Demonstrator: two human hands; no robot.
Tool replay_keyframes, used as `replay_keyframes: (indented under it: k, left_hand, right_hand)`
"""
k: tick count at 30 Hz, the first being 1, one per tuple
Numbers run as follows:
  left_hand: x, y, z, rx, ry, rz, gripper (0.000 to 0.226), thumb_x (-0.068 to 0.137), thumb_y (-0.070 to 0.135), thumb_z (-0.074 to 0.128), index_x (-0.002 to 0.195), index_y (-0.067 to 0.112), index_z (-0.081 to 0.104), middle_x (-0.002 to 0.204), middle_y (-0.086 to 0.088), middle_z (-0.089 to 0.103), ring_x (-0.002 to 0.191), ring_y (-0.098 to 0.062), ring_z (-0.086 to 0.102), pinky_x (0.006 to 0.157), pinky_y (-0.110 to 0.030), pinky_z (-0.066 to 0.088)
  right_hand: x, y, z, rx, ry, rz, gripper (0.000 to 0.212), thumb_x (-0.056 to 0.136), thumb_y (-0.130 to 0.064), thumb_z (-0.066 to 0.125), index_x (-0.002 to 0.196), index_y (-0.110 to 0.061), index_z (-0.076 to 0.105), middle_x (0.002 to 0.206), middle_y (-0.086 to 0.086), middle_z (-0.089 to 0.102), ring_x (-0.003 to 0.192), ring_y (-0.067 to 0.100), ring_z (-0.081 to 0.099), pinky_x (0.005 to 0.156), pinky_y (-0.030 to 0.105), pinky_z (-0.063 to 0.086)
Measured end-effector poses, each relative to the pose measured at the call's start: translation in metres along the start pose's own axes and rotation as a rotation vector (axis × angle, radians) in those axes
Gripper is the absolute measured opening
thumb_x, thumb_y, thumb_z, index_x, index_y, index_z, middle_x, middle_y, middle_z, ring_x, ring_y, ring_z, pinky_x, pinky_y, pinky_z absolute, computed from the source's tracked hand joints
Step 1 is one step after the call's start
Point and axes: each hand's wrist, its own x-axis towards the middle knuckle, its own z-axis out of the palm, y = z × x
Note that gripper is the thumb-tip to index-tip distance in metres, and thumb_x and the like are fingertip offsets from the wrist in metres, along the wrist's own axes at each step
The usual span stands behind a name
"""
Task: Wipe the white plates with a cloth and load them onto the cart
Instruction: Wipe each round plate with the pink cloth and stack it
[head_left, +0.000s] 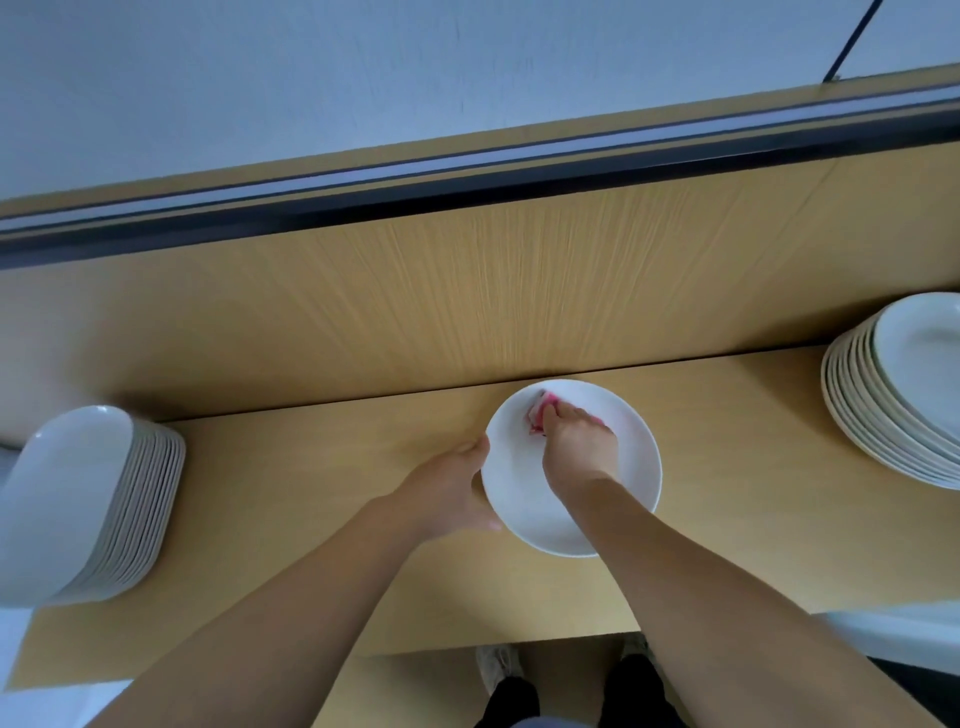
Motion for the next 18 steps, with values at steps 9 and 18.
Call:
replay_keyframes:
  k: [9, 18]
  left_hand:
    - [0.005, -0.006, 0.009, 0.035, 0.117, -0.04, 0.096, 0.066, 0.049, 0.082, 0.145, 0.03, 0.031, 0.128, 0.012, 0.054, 0.109, -0.012, 0.052, 0.079, -0.025, 0.043]
    - [0.001, 0.003, -0.002, 0.194, 0.138, -0.021, 0.1, 0.068, 0.052, 0.079, 0.149, 0.025, 0.027, 0.143, 0.008, 0.042, 0.131, -0.015, 0.04, 0.098, -0.03, 0.042]
  right_hand:
    - [-0.009, -0.012, 0.023, 0.216, 0.061, -0.361, 0.032, 0.051, -0.006, 0.078, 0.073, -0.025, 0.065, 0.08, -0.012, 0.068, 0.084, 0.017, 0.069, 0.084, 0.035, 0.048]
    - [-0.03, 0.008, 0.023, 0.25, -0.015, -0.626, 0.023, 0.073, -0.006, 0.054, 0.074, -0.027, 0.064, 0.077, -0.013, 0.067, 0.08, 0.01, 0.062, 0.088, 0.021, 0.039]
